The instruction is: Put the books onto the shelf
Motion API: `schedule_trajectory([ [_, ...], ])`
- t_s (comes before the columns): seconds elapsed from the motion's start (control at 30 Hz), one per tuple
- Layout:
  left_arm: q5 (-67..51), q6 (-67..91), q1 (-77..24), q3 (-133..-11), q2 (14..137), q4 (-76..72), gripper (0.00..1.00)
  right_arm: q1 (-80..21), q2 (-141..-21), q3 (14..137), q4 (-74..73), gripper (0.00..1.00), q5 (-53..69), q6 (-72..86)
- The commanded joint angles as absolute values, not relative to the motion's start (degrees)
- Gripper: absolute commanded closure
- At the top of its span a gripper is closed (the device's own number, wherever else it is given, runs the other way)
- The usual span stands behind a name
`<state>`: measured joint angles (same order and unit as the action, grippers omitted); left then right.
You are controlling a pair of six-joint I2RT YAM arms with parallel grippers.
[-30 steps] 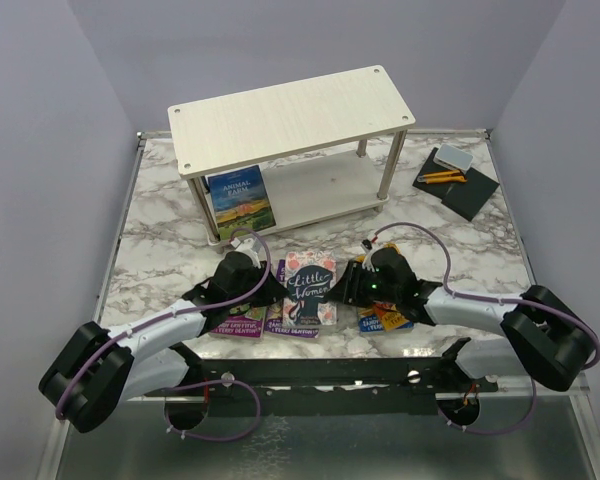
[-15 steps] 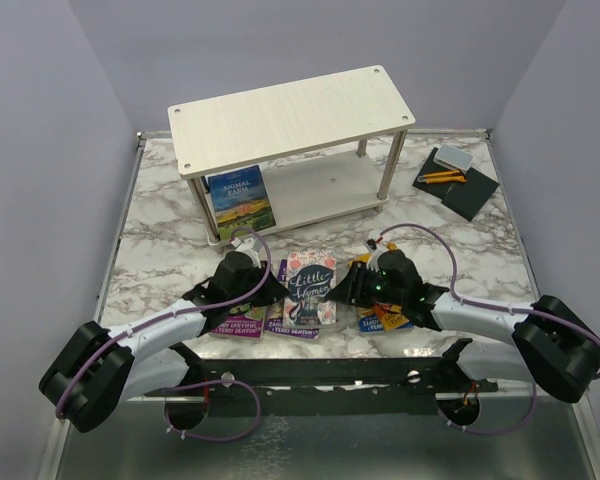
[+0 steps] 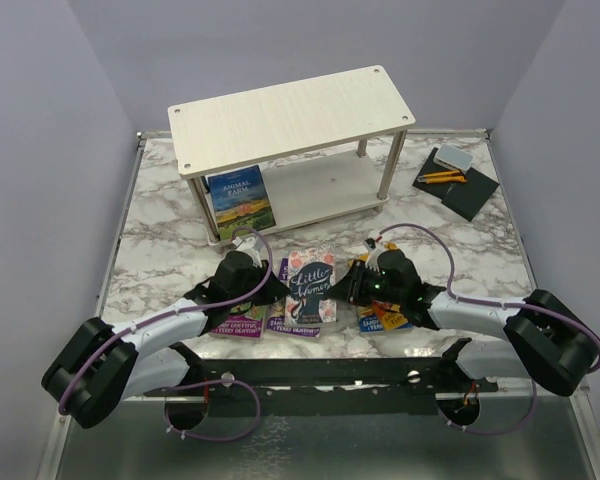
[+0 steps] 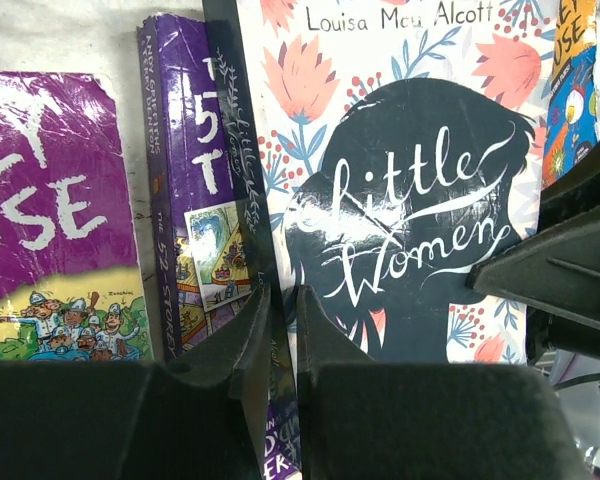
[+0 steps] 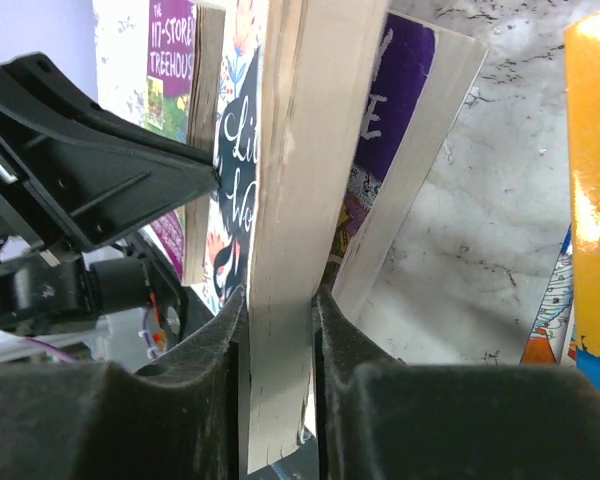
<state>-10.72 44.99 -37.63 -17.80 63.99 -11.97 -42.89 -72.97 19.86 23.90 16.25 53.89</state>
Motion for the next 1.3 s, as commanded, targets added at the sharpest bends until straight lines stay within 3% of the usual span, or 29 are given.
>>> schedule_trajectory([
  [0.0,-14.13,44.47,-38.83,-16.06,65.11,-10.56,0.87,-43.26,-71.67,20.42,30.44,0.89,19.35,54.56],
  [0.03,-14.17,44.54,-38.79,-16.2,65.06,-10.59,0.87,-43.3,-71.16,20.52,29.97,0.98,19.24,54.42],
  [0.07,-14.33,44.62,-38.76,-16.37,65.0,-10.55,0.87,-43.28,-70.53,20.48,29.49,0.99,18.96,54.44],
  [0.13,-15.01,44.88,-38.82,-17.13,64.68,-10.55,0.82,-43.32,-68.81,20.58,28.55,0.99,18.66,53.63],
  [0.4,-16.06,46.08,-38.68,-21.43,59.84,-8.35,0.44,-43.3,-55.04,22.84,13.23,0.99,11.32,49.04],
  [0.7,-25.28,51.92,-38.38,-23.82,54.17,-14.93,0.26,-43.24,-41.34,26.48,4.0,1.0,11.32,47.03],
  [1.0,-33.15,63.42,-38.24,-22.2,47.75,-28.66,0.29,-43.2,-36.47,30.48,4.68,0.99,15.75,46.3],
  [1.27,-35.34,69.56,-38.2,-21.64,44.47,-35.63,0.48,-43.19,-35.92,34.0,6.17,0.99,18.72,45.85],
])
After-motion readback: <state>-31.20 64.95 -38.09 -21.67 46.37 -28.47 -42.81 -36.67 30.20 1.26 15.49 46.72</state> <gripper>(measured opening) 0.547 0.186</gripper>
